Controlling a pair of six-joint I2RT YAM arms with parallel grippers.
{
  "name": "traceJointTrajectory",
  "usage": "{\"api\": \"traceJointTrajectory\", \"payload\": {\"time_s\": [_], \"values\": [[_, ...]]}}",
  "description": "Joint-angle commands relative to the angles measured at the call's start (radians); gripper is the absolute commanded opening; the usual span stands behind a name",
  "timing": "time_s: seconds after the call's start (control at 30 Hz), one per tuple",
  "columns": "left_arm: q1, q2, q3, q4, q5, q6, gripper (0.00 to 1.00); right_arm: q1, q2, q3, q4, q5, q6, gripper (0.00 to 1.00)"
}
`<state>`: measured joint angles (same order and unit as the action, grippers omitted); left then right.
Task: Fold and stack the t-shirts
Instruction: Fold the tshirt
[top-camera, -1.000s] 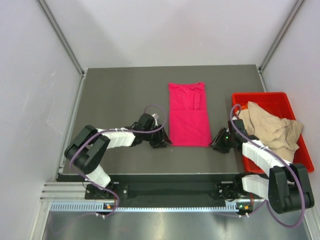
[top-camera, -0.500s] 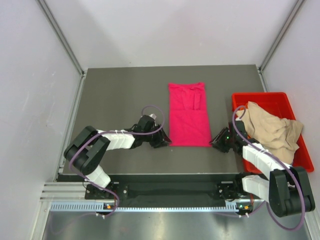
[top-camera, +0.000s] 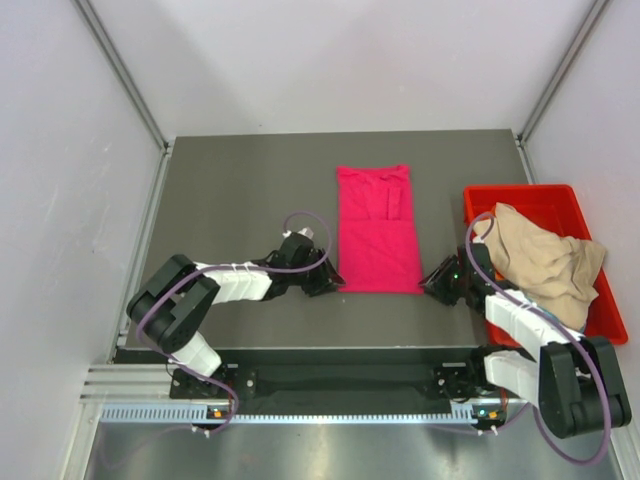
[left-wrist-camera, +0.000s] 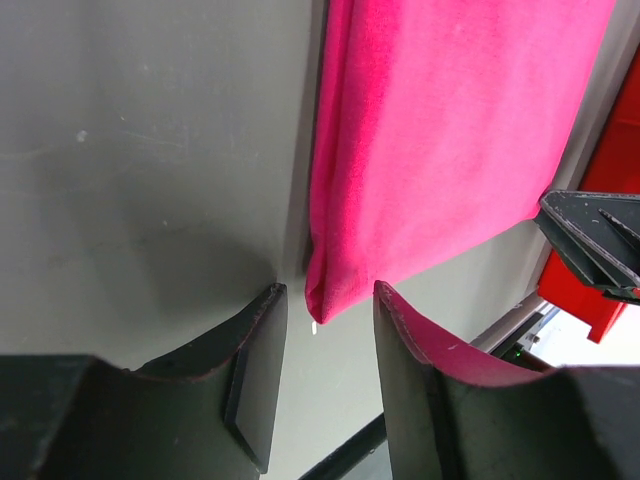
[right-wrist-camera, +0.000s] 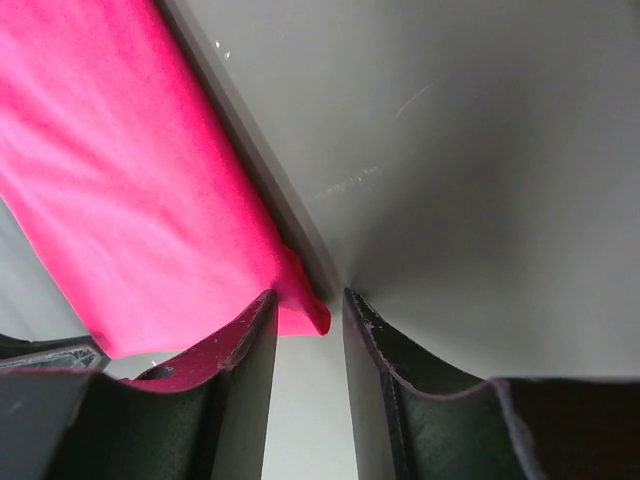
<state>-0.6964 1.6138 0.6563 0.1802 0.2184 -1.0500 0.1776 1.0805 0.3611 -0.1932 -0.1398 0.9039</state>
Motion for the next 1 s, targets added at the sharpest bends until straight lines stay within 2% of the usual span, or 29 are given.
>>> {"api": "traceJointTrajectory", "payload": {"time_s": [0.0,0.27,0.57,0.8,0.93,0.97], "values": [[-0.018,0.014,-0.011,-0.099,-0.071,0.015,0.46,0.016,-0.017,-0.03,-0.017,0.035,0.015,0.34],[-0.038,0.017,-0.018,-0.102,-0.083,-0.008,0.43,0.031,-0.028,-0.037,-0.023,0.045,0.026,0.34],[-0.051,-0.015,-0.032,-0.136,-0.108,-0.016,0.46,0.043,-0.051,-0.048,-0.032,0.055,0.038,0.33],[-0.052,0.001,-0.012,-0.142,-0.14,-0.005,0.43,0.054,-0.053,-0.05,-0.029,0.068,0.043,0.33],[-0.052,-0.014,-0.012,-0.098,-0.134,-0.001,0.22,0.054,-0.048,-0.056,-0.018,0.066,0.041,0.24],[-0.052,-0.023,-0.015,-0.073,-0.131,0.002,0.07,0.054,-0.051,-0.059,-0.014,0.059,0.038,0.13]]}}
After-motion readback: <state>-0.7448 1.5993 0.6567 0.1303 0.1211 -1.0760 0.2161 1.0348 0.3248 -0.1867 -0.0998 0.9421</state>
